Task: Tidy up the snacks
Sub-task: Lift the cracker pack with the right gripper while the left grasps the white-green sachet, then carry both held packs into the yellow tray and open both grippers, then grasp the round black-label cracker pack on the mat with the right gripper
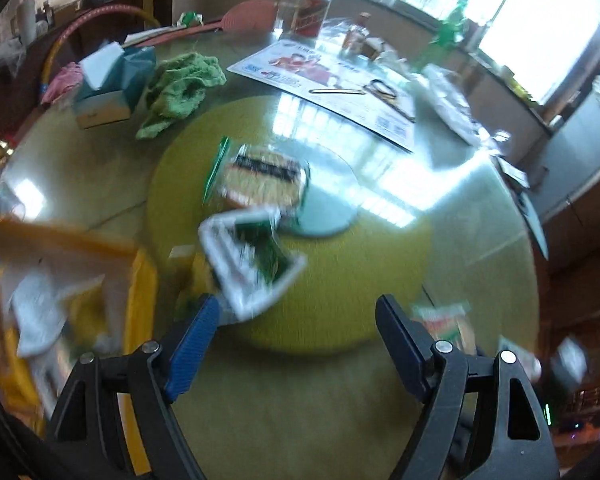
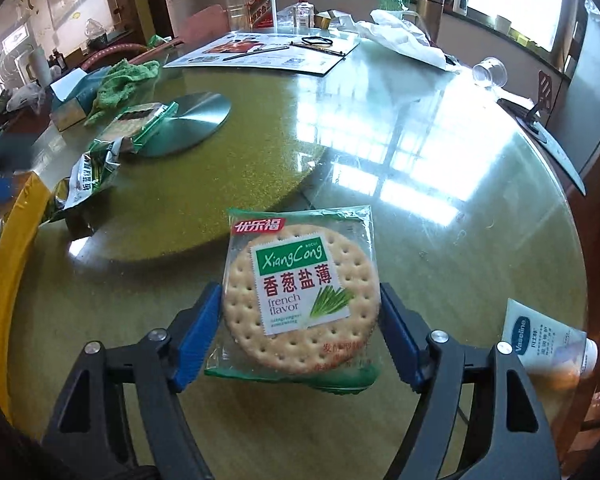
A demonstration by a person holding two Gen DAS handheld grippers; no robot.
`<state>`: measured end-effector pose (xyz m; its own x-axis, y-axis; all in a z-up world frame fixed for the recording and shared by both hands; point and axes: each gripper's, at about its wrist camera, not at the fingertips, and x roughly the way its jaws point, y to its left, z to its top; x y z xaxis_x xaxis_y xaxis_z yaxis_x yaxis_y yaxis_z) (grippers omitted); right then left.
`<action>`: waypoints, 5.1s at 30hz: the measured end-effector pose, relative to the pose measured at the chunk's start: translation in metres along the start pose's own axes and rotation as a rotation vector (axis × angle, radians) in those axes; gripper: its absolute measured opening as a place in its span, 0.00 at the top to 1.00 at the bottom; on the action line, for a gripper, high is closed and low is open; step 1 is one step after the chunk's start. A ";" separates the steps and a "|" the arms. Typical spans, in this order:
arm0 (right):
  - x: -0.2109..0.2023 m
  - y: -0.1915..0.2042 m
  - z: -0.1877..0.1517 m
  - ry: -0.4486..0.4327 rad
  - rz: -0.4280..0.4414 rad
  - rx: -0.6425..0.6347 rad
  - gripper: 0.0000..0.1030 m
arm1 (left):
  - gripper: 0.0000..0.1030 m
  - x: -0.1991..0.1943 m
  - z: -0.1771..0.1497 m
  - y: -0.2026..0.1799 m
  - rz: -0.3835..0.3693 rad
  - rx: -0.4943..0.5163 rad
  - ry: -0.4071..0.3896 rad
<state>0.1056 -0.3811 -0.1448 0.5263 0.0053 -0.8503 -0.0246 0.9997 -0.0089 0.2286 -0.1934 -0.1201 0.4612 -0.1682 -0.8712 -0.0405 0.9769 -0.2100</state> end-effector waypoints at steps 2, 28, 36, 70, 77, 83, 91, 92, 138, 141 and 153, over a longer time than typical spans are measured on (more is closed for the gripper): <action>0.000 -0.002 0.000 -0.004 -0.001 0.005 0.26 | 0.22 0.019 0.017 0.001 0.066 -0.018 -0.002; -0.002 -0.006 -0.002 -0.008 0.003 0.030 0.26 | 0.90 0.023 -0.028 -0.021 0.094 0.122 0.085; -0.011 -0.006 -0.002 -0.043 0.044 0.037 0.26 | 0.90 -0.042 -0.083 -0.022 -0.104 0.111 0.034; -0.106 0.186 -0.022 -0.108 0.537 -0.338 0.26 | 0.90 -0.164 -0.204 0.180 -0.094 -0.145 -0.163; -0.080 0.258 -0.019 -0.033 0.512 -0.396 0.26 | 0.90 -0.146 -0.217 0.177 -0.093 -0.091 -0.115; -0.052 0.287 -0.017 0.010 0.455 -0.401 0.26 | 0.90 -0.141 -0.218 0.170 -0.078 -0.047 -0.112; -0.045 0.298 -0.020 0.017 0.463 -0.401 0.24 | 0.53 -0.141 -0.219 0.165 -0.083 -0.026 -0.126; -0.048 0.297 -0.020 0.006 0.473 -0.398 0.24 | 0.43 -0.144 -0.220 0.165 -0.073 -0.028 -0.156; -0.068 0.085 -0.020 0.019 0.494 -0.027 0.29 | 0.24 -0.174 -0.221 0.071 -0.078 0.008 -0.322; -0.064 0.088 -0.021 0.037 0.509 -0.032 0.32 | 0.24 -0.172 -0.220 0.074 -0.096 -0.001 -0.315; -0.021 0.103 0.013 0.113 0.506 -0.042 0.34 | 0.24 -0.164 -0.209 0.097 -0.147 -0.032 -0.320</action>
<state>0.1028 -0.2779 -0.1210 0.3445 0.4824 -0.8054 -0.2871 0.8709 0.3988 -0.0361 -0.0984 -0.0904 0.7187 -0.2518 -0.6481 0.0215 0.9397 -0.3414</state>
